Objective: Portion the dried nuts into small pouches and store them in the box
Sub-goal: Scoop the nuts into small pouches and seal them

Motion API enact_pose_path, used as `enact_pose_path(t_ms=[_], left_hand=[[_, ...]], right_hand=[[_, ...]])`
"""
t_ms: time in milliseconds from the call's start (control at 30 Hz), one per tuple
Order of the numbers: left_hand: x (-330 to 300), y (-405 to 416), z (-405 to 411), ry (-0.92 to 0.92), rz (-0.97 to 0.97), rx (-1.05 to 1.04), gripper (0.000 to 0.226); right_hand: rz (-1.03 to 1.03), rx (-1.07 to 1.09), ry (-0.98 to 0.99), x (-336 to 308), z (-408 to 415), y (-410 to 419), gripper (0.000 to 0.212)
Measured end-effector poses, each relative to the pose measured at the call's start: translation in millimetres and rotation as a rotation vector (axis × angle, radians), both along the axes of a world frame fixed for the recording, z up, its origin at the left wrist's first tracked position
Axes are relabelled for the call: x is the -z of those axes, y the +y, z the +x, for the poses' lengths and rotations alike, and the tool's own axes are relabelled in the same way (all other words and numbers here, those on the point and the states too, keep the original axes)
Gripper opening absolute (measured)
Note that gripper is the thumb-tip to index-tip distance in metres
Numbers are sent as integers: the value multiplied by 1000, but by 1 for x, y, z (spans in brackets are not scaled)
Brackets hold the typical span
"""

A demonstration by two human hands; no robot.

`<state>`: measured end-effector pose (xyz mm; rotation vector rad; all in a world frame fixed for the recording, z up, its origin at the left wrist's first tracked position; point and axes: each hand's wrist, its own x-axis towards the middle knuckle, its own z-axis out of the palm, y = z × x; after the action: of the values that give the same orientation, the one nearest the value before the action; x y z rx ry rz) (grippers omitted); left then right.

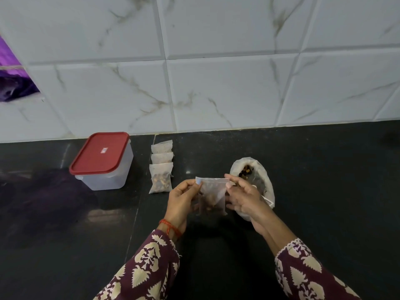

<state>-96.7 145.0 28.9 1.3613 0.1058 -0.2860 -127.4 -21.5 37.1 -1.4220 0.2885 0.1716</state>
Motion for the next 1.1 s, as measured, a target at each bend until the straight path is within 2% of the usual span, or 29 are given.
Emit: enact_pose_path(t_ms=[167,300,433,633,767,933,1100], left_hand=[[12,13,-9,184,48,-60,14],[22,32,-21,275,93,-59,22],[20,55,-31,272,141,-138,25],[8,90,-13,259,184,-226,27],[1,106,16,235,232,-188,33],[2,114,52,229,303,-118,36],[10,115,64,221,319,-92,33]], right_hand=[[-115,-37,81,23,-14,22,30],[-150,-111,135,40,-16,42,33],[-188,-187,165,46,-11,71,31],[-236,-243,94,40,19,113,24],[-308,-250,59,28,44,131,28],[-494,-254,68,24,77,144,27],[-515,-212,149,34,92,146,32]])
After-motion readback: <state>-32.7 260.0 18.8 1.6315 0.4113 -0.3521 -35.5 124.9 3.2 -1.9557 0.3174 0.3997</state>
